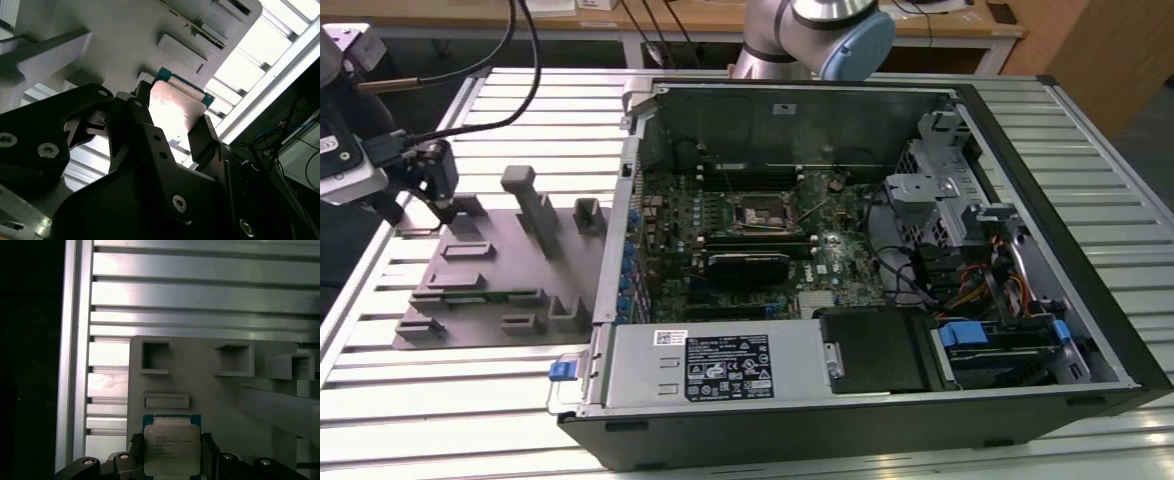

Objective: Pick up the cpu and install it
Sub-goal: 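Pick up the cpu and move it towards the insertion slot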

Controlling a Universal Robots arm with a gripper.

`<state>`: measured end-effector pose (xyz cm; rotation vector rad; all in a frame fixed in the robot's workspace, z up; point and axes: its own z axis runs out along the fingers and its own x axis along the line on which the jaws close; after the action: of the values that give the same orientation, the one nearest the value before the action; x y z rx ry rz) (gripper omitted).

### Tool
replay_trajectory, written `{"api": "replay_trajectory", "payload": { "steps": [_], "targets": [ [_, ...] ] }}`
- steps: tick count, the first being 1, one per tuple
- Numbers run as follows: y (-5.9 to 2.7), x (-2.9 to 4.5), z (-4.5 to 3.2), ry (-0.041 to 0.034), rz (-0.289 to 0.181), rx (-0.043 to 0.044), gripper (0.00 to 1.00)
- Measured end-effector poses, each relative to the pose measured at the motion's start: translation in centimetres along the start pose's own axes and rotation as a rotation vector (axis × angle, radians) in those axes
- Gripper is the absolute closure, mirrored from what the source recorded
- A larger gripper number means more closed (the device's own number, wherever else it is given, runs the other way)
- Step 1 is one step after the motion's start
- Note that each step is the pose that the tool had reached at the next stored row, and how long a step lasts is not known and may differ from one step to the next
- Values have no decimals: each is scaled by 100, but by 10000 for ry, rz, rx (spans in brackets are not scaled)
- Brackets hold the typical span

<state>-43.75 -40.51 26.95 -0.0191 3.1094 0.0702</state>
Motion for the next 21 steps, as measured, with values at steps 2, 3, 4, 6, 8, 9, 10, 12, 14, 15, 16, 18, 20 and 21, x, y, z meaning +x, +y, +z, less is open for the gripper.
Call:
{"api": "replay_trajectory", "payload": {
  "steps": [2,3,4,6,8,9,10,12,14,15,16,18,20,21],
  "targets": [
    [2,-1,-35,-2,0,1,45],
    [2,-1,-51,-4,0,1,45],
    [3,-2,-67,-9,0,1,45],
    [5,-3,-104,-22,-1,1,45],
    [7,-4,-141,-30,-1,1,45],
    [7,-5,-162,-33,-2,1,45],
    [8,-6,-181,-38,-2,1,45],
    [10,-7,-221,-45,-2,1,45],
    [12,-8,-262,-53,-2,1,45],
    [13,-9,-281,-57,-2,2,45],
    [13,-9,-300,-62,-3,1,45],
    [15,-10,-337,-73,-3,2,45],
    [17,-12,-376,-83,-4,1,45],
    [18,-12,-398,-87,-4,1,45]
  ]
}}
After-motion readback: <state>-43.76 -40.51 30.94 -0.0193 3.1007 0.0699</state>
